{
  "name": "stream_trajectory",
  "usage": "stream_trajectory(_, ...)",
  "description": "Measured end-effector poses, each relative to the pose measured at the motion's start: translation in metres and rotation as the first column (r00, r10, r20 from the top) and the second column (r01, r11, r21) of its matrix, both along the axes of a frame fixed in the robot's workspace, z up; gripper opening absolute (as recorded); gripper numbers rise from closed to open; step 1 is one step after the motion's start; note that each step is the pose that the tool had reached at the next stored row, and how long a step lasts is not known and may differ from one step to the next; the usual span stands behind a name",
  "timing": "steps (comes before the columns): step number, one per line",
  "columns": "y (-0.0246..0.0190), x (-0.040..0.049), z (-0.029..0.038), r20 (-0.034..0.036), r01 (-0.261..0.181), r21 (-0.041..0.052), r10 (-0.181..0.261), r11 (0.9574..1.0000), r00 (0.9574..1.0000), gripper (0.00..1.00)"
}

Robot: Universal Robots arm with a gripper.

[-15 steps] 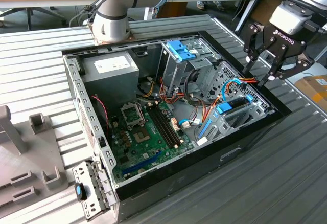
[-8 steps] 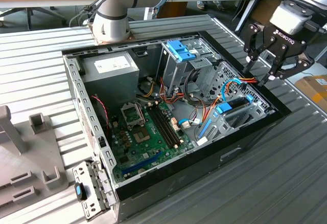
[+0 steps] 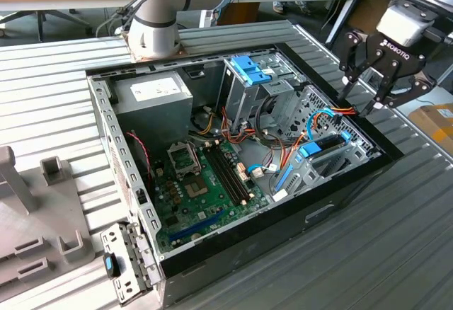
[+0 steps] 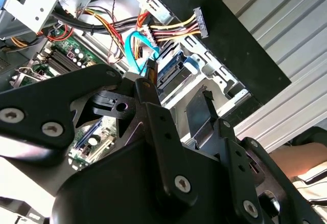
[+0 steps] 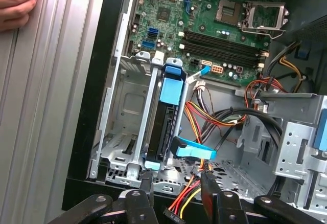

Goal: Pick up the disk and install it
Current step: 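Insert the first disk wire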

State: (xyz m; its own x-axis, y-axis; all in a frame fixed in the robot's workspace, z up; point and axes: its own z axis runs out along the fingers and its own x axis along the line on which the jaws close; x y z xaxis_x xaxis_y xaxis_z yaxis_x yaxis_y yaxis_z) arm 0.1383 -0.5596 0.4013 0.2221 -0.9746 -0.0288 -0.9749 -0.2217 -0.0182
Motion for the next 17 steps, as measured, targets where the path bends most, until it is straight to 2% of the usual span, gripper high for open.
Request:
stream_trajectory(8, 0.0020, 0.0091, -0.0001, 0.0000, -0.071, -0.0001, 0.071, 0.9974, 0.9974, 0.50)
stream_trajectory(12, 0.0031, 0.0150, -0.0002, 0.0000, -0.110, 0.0000, 0.110, 0.9939, 0.9939, 0.50)
stream_trajectory(15, 0.0043, 0.0226, -0.0002, 0.0000, -0.154, 0.0000, 0.154, 0.9881, 0.9881, 0.50)
stream_trajectory(17, 0.0044, 0.0233, -0.0002, 0.0000, -0.159, 0.0000, 0.159, 0.9873, 0.9873, 0.50)
